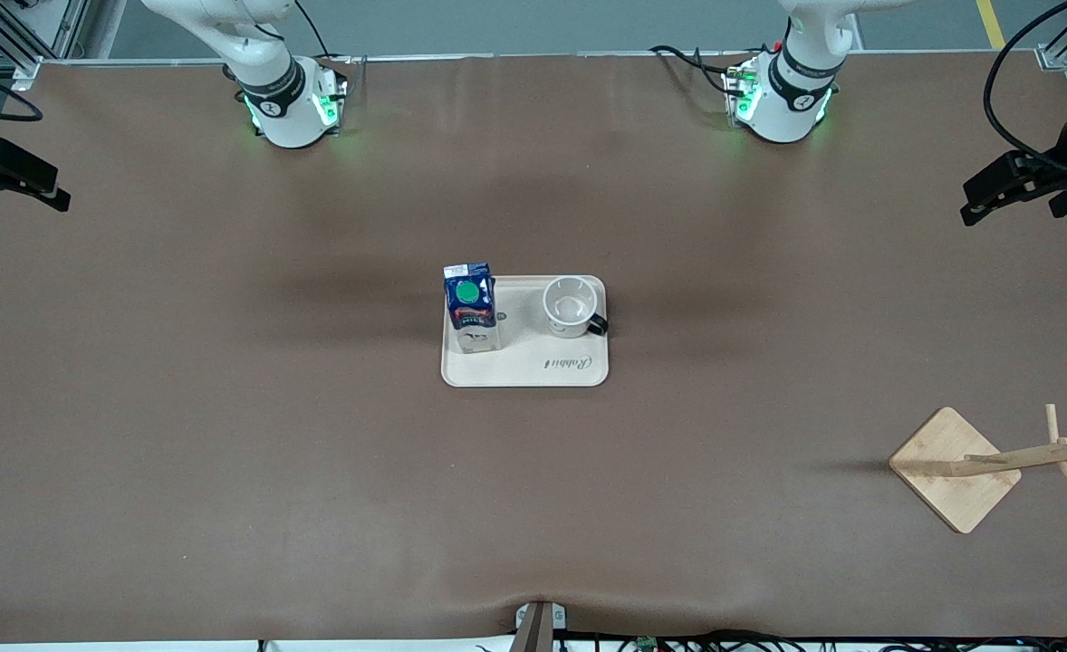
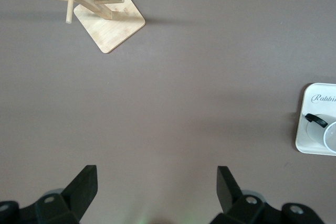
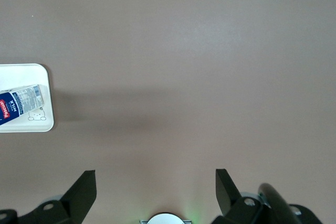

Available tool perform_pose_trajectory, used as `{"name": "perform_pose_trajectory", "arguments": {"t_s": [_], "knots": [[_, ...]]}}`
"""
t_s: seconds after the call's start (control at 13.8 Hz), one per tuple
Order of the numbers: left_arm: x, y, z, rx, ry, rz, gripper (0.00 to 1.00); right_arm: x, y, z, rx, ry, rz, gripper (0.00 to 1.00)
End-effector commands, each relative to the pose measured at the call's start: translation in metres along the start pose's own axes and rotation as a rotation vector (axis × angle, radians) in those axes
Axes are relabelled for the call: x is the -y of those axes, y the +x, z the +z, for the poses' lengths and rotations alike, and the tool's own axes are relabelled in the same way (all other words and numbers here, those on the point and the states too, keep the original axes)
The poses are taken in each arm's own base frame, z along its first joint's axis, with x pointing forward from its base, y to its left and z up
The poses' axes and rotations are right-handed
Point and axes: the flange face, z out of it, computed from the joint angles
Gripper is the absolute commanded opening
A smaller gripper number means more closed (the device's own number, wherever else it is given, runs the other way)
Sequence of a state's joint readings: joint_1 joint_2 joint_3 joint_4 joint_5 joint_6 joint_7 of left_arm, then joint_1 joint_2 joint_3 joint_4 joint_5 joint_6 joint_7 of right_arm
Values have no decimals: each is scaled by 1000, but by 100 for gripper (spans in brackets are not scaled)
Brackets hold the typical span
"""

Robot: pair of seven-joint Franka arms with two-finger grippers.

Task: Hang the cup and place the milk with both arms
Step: 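Raise the left gripper and start reaching toward the tray, then move the left gripper over the white mug on the tray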

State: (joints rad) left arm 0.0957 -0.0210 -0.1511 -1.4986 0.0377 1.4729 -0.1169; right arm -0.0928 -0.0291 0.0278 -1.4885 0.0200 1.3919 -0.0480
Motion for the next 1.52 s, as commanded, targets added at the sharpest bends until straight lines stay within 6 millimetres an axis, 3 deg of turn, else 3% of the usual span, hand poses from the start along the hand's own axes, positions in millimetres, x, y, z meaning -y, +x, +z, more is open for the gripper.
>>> {"name": "perform_pose_trajectory", "arguments": {"t_s": [0.0,0.22,0.36,0.51,0.72,1.16,1.45], "knots": [[3,1,-3,-8,16,12,100,-4,2,-2,-4,8,6,100],[-4,3,0,-3,17,16,100,-5,1,-3,-5,6,6,100],[-21,13,23,40,18,46,100,-6,4,0,1,6,7,100],[-55,20,53,91,21,51,100,-6,8,5,9,3,4,100],[-120,20,91,103,31,-97,100,-7,7,5,12,4,7,100],[-261,-15,194,101,70,-337,100,-6,7,6,18,8,8,100],[-342,-37,265,99,94,-499,100,-7,8,8,24,4,7,100]]}}
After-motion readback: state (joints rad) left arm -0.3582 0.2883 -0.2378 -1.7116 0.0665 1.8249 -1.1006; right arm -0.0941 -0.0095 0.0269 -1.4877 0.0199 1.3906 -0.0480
